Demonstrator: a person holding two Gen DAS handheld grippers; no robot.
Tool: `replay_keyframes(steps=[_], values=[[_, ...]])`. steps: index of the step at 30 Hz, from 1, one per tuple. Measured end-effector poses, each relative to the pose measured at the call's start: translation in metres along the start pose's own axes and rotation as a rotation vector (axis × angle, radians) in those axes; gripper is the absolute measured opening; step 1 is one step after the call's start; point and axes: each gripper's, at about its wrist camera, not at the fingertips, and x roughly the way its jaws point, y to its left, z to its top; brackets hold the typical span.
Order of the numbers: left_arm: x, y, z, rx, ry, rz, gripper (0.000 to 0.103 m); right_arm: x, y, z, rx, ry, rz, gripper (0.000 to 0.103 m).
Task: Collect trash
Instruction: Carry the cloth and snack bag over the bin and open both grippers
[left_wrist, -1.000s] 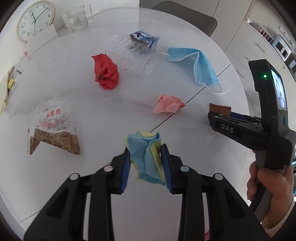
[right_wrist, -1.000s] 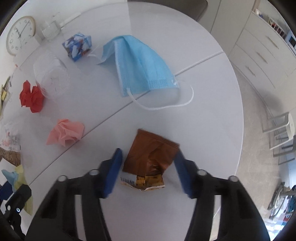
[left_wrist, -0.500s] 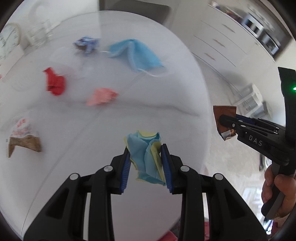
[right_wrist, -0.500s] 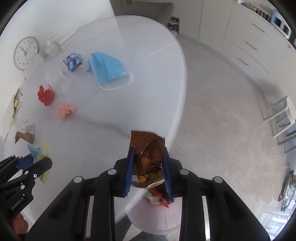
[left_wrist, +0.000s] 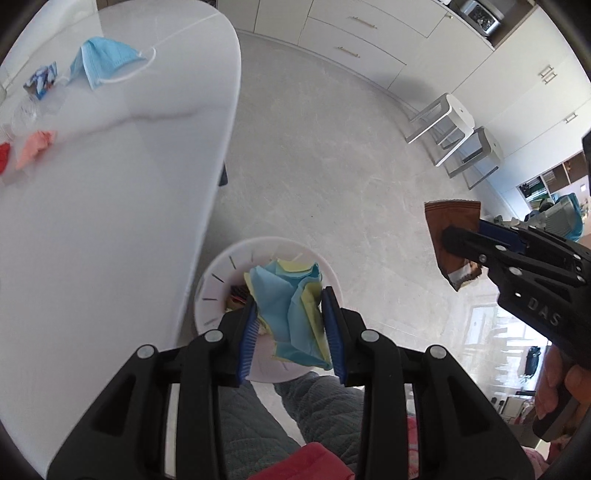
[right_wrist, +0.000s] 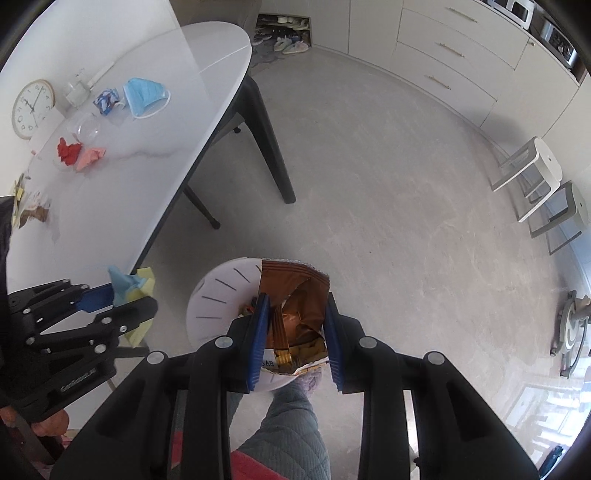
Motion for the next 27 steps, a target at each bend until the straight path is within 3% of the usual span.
replay_keyframes(steps=[1,2,5,10,12,18,19,20,22,27], values=[[0.002,-0.003,-0.002,-0.007,0.006,0.003,0.048,-0.001,-0.002,-0.002,-0.005,-0.005,0.003,0.031],[0.004,-0.005,-0.002,-0.012,0.006,0.012,0.063,-0.003,-0.004,-0.004,-0.009,-0.008,0.008,0.031],[0.004,-0.01,-0.005,-0.017,-0.017,0.054,0.077,-0.005,-0.007,-0.008,-0.034,-0.01,0.032,0.032],[-0.008,-0.003,-0.009,-0.065,-0.038,0.074,0.078,-0.005,0.005,-0.013,-0.099,-0.014,0.082,0.033],[-0.018,0.006,-0.008,-0.092,-0.059,0.089,0.084,-0.003,0.012,-0.014,-0.127,-0.01,0.101,0.033],[-0.059,0.024,-0.019,-0.146,-0.156,0.189,0.092,0.013,0.039,-0.021,-0.223,0.028,0.152,0.036],[-0.064,0.027,-0.021,-0.16,-0.166,0.192,0.092,0.018,0.043,-0.022,-0.235,0.044,0.153,0.048],[-0.069,0.03,-0.022,-0.173,-0.171,0.195,0.094,0.021,0.045,-0.023,-0.243,0.055,0.149,0.067],[-0.077,0.036,-0.026,-0.208,-0.183,0.203,0.095,0.027,0.052,-0.024,-0.26,0.06,0.123,0.079],[-0.091,0.051,-0.029,-0.27,-0.196,0.226,0.095,0.025,0.056,-0.02,-0.273,0.054,0.109,0.092]])
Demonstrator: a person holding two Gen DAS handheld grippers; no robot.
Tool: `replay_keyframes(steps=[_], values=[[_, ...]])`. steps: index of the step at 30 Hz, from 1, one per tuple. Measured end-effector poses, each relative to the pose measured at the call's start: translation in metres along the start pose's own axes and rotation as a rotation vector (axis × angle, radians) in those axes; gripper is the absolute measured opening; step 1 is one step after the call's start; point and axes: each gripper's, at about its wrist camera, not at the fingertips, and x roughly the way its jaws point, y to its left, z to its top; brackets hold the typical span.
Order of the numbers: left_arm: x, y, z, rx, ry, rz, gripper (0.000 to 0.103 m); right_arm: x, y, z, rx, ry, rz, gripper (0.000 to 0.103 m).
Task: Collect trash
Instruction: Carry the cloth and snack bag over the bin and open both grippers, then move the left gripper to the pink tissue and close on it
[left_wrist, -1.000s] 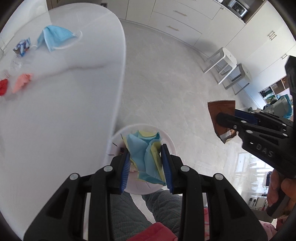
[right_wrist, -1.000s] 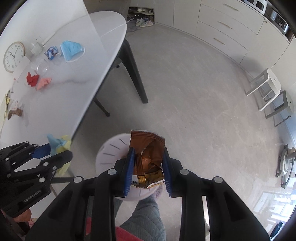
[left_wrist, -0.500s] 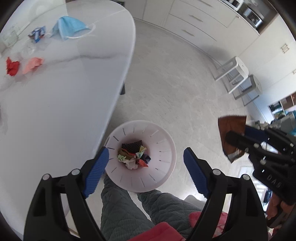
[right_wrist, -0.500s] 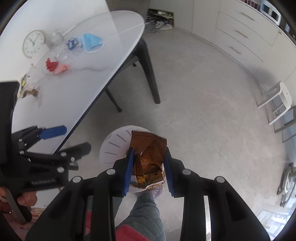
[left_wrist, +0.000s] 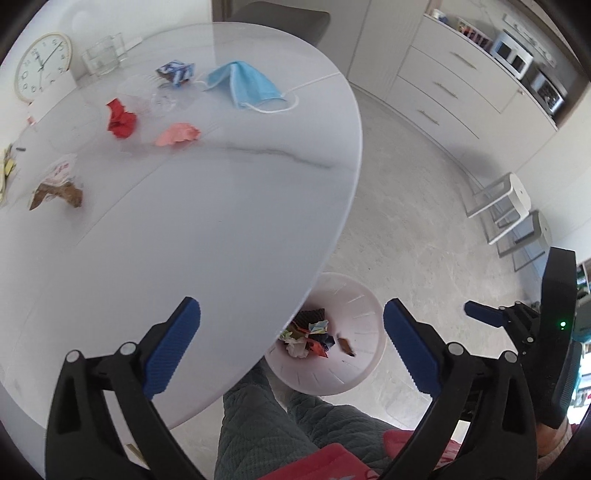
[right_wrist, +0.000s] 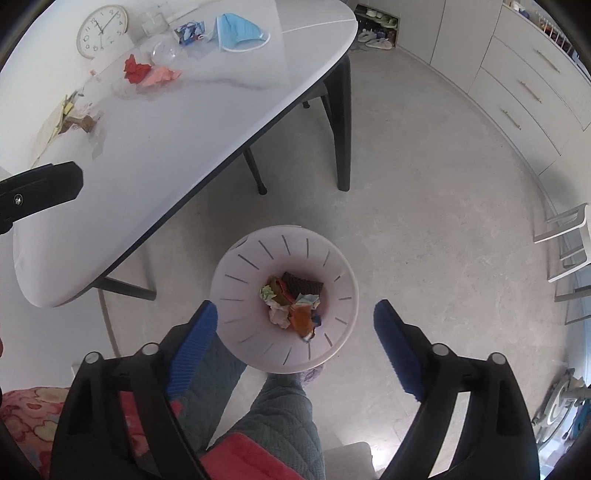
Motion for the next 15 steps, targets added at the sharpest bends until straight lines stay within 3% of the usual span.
replay_keyframes(steps=[15], values=[[-0.014,0.069,0.031,-0.174,-0.047,0.052,0.095,-0.031,0.017,0.056,-0.011,-0.129,-0.002,0.1]])
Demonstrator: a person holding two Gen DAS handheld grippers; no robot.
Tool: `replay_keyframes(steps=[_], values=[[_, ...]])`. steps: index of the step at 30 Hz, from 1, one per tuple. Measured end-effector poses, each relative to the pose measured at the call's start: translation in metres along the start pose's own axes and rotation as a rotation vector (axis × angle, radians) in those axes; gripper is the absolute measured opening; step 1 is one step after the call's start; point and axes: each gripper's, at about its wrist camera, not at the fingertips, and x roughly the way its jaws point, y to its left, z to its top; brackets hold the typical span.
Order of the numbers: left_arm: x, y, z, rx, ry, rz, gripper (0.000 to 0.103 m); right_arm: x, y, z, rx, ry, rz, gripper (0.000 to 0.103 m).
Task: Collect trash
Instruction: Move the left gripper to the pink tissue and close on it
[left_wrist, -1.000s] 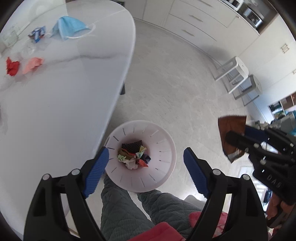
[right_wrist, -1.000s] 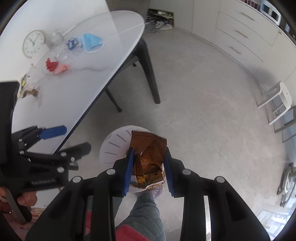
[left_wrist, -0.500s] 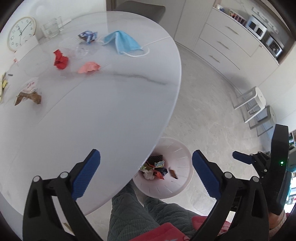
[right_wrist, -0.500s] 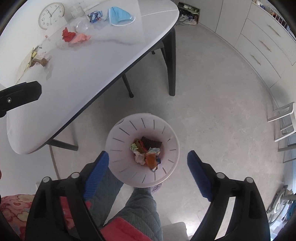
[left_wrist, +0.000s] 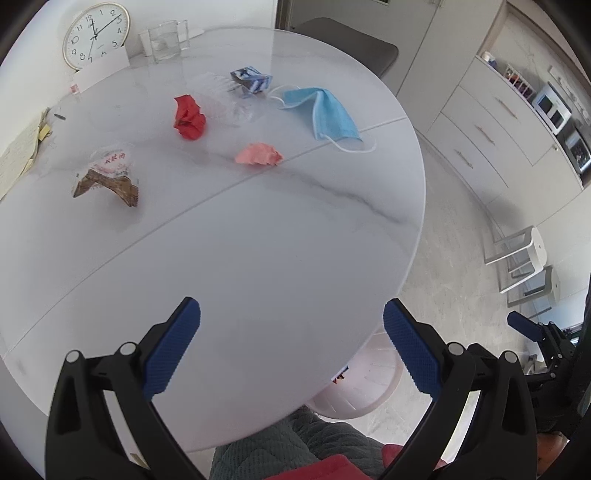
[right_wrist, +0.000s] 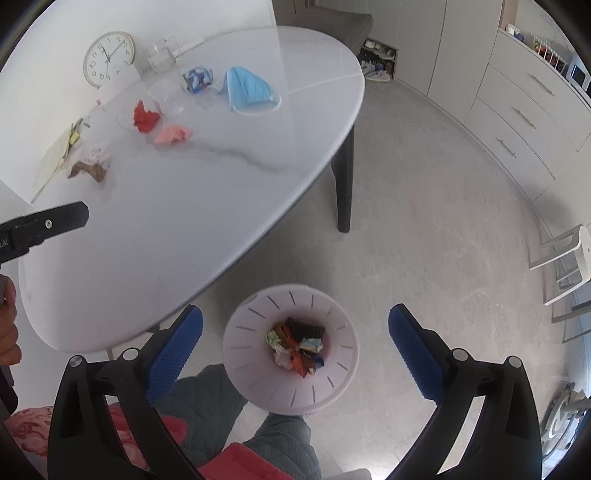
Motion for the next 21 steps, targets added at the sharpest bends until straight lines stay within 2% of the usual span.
replay_keyframes(steps=[10,15,21], values=[[0.016,0.026,0.045,0.008,-0.015,-0.006,0.095,0.009,0.026,0.047,0.018,-0.029,-0.012,0.1],[0.038,0.033,0.07,0.022,-0.023,-0.038,0.095,0.016,0.035,0.066,0.019,-0.033,-0.032,0.1],[0.072,0.032,0.098,0.076,-0.019,-0.041,0.095,0.031,0.039,0.088,0.036,-0.023,-0.044,0.1]])
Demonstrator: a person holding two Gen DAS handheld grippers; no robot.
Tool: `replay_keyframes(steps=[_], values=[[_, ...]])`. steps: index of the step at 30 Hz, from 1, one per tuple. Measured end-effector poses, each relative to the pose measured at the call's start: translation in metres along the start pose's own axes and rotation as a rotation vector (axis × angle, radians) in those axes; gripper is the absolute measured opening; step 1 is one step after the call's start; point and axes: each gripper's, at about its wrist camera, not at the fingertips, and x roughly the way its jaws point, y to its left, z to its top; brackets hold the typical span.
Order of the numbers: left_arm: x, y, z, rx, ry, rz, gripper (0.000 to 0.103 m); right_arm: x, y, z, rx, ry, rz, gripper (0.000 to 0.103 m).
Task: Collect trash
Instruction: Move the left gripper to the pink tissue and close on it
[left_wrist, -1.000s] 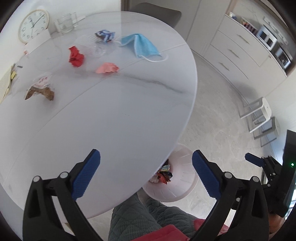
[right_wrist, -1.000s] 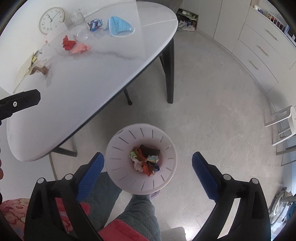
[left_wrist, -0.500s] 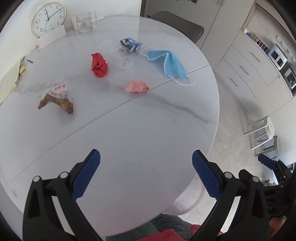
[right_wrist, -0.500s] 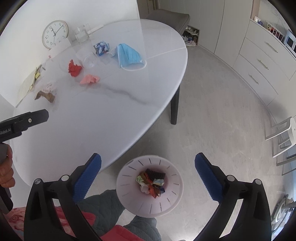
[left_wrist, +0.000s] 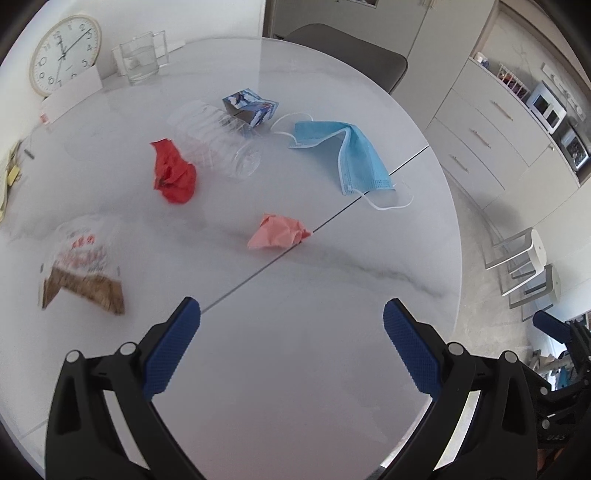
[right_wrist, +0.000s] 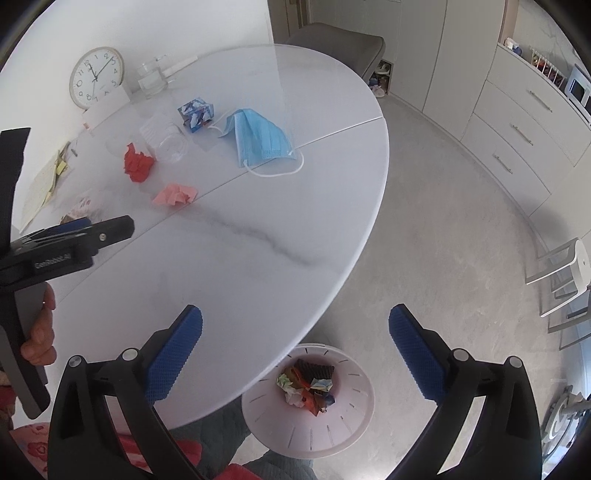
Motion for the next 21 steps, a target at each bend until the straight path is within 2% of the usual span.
replay_keyframes(steps=[4,7,11,15,17,19,21], values=[[0.025,0.001,0.016,0.022,0.015,-0.007,0.095,0.014,0.0,0.017,0.01,0.013,-0.024,0.1],[0.046,0.003,0.028,0.027,0.03,-0.002,0.09,0.022,0.0,0.033,0.012,0.013,-0.037,0.1],[0.074,0.009,0.04,-0.003,0.068,-0.01,0.079,0.033,-0.001,0.056,0.011,0.011,-0.051,0.1],[0.095,0.007,0.043,0.01,0.097,0.006,0.072,0.044,-0.003,0.078,0.02,0.004,-0.045,0.1],[0.097,0.003,0.045,0.035,0.076,0.034,0.069,0.049,-0.002,0.084,0.015,0.004,-0.042,0.1],[0.1,-0.001,0.048,0.059,0.068,0.036,0.062,0.055,-0.001,0.091,0.009,0.007,-0.035,0.1],[0.101,-0.004,0.051,0.07,0.062,0.044,0.05,0.061,0.0,0.097,0.005,0.009,-0.022,0.1]])
